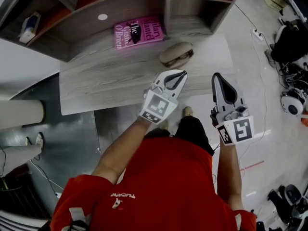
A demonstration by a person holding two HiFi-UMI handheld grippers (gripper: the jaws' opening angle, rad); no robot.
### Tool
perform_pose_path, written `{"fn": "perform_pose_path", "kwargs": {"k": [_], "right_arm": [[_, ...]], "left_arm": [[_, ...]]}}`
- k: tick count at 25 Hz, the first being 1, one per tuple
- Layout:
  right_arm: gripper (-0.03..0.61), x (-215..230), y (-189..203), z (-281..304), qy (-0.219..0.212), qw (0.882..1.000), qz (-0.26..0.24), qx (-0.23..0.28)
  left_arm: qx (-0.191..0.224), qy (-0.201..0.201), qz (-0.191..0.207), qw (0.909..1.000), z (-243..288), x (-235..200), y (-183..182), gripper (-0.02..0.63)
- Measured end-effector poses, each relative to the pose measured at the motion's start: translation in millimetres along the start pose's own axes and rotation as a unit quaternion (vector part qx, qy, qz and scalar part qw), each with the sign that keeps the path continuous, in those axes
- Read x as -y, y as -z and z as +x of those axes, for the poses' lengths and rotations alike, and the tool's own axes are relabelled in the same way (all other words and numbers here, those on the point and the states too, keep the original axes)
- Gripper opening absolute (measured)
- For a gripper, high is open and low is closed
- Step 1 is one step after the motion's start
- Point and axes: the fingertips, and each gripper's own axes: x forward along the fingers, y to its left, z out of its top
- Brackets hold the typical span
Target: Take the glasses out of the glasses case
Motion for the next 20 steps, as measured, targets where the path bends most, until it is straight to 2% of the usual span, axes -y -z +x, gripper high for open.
{"fn": "perform_pose_path", "kwargs": {"k": [8,14,20], "right_arm": [[0.005,39,31,44,-0.068,0.997,0.008,-0.029],[0.005,69,44,67,-0.129,0.991,0.01,-0.032],[0.005,77,85,76,-0.184,0.979,0.013,-0.082]], "left_arm": [[-0.077,-0.045,-0.022,0.9958,38,-22,41,0.012],[-0.118,-0.096,-0.038,0.9877,60,-30,65,0.012],[-0.152,-0.145,-0.048,0.9766,69,-38,81,0.013]]}}
